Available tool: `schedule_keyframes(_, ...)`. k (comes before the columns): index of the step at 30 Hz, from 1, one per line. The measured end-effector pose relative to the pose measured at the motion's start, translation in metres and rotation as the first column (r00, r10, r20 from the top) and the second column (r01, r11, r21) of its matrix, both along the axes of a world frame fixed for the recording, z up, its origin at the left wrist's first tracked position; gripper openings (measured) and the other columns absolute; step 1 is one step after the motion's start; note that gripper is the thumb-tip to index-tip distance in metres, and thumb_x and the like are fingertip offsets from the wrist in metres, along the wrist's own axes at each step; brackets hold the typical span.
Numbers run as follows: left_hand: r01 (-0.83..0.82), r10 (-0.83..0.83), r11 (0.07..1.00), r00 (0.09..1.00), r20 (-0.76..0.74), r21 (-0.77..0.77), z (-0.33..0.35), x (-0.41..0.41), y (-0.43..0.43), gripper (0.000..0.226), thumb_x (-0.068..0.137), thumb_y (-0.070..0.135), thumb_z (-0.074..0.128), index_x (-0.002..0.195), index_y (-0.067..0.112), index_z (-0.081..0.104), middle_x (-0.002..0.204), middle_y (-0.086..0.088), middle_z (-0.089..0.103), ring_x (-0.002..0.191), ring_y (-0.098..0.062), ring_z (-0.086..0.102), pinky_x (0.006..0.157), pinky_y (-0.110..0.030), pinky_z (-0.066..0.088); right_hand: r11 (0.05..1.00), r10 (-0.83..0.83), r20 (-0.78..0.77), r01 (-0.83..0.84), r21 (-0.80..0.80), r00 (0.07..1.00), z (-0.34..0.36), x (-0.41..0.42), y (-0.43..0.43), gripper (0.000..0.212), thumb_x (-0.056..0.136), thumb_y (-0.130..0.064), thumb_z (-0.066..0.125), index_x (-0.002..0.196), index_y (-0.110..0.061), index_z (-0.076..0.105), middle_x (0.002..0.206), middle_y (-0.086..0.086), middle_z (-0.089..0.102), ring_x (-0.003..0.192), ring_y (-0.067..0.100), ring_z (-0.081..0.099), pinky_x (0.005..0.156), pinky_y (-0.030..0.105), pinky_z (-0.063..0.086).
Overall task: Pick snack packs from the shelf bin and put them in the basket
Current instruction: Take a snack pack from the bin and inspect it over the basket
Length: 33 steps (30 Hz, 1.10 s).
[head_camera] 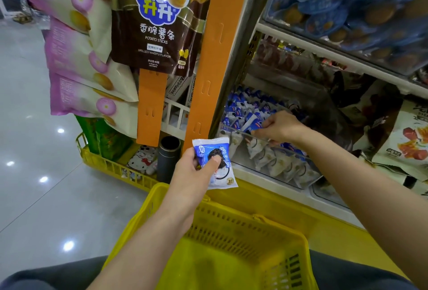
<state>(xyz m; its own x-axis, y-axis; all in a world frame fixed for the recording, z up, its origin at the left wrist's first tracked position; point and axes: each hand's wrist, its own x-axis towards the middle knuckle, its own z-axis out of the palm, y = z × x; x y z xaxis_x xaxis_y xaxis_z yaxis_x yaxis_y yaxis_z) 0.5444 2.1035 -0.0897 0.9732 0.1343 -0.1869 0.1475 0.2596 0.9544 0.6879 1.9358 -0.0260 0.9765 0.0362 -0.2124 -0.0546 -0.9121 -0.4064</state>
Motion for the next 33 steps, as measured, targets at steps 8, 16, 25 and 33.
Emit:
schedule_keyframes(8, 0.041, -0.040, 0.998, 0.998, 0.038, -0.039, 0.004, 0.001, -0.002, 0.021, 0.089, 0.024, 0.057, 0.110, 0.024, 0.053, 0.104, 0.004, 0.069, 0.093, -0.006, 0.067, 0.073, -0.017, 0.054, 0.998, 0.037, -0.100, -0.031, 0.062, 0.994, -0.012, 0.009, 0.017, 0.014, 0.082, -0.026, 0.068, 0.085, -0.014, 0.062, 0.091, 0.021, 0.071, 0.075, 0.020, 0.070, 0.081, 0.036, 0.057)
schedule_keyframes(16, 0.053, -0.056, 0.966, 0.998, -0.003, -0.251, 0.008, 0.001, -0.002, 0.015, 0.093, 0.021, 0.051, 0.106, 0.019, 0.058, 0.103, -0.007, 0.069, 0.091, -0.016, 0.068, 0.088, -0.038, 0.053, 0.998, 0.033, 0.275, -0.048, 0.048, 0.961, -0.011, -0.008, 0.016, 0.017, 0.091, -0.028, 0.056, 0.094, -0.014, 0.065, 0.087, 0.001, 0.064, 0.074, 0.012, 0.056, 0.064, 0.021, 0.045)
schedule_keyframes(25, 0.158, -0.157, 0.986, 0.987, 0.034, -0.056, -0.008, -0.003, -0.012, 0.025, 0.095, 0.020, 0.049, 0.119, 0.019, 0.054, 0.103, 0.000, 0.071, 0.098, -0.012, 0.066, 0.088, -0.033, 0.051, 0.824, 0.162, 0.159, -0.223, 0.521, 0.974, -0.027, -0.104, 0.016, 0.020, 0.090, -0.032, 0.054, 0.095, -0.017, 0.066, 0.090, 0.005, 0.071, 0.079, 0.010, 0.064, 0.069, 0.023, 0.054)
schedule_keyframes(33, 0.173, -0.177, 0.974, 0.984, 0.017, 0.150, -0.027, -0.007, -0.022, 0.022, 0.092, 0.031, 0.051, 0.081, 0.013, 0.057, 0.073, 0.001, 0.065, 0.073, -0.011, 0.068, 0.060, -0.026, 0.054, 0.784, 0.157, 0.203, -0.247, 0.569, 0.966, -0.063, -0.125, -0.004, 0.007, 0.085, -0.015, 0.064, 0.078, -0.014, 0.067, 0.076, 0.007, 0.071, 0.070, 0.011, 0.062, 0.067, 0.032, 0.052)
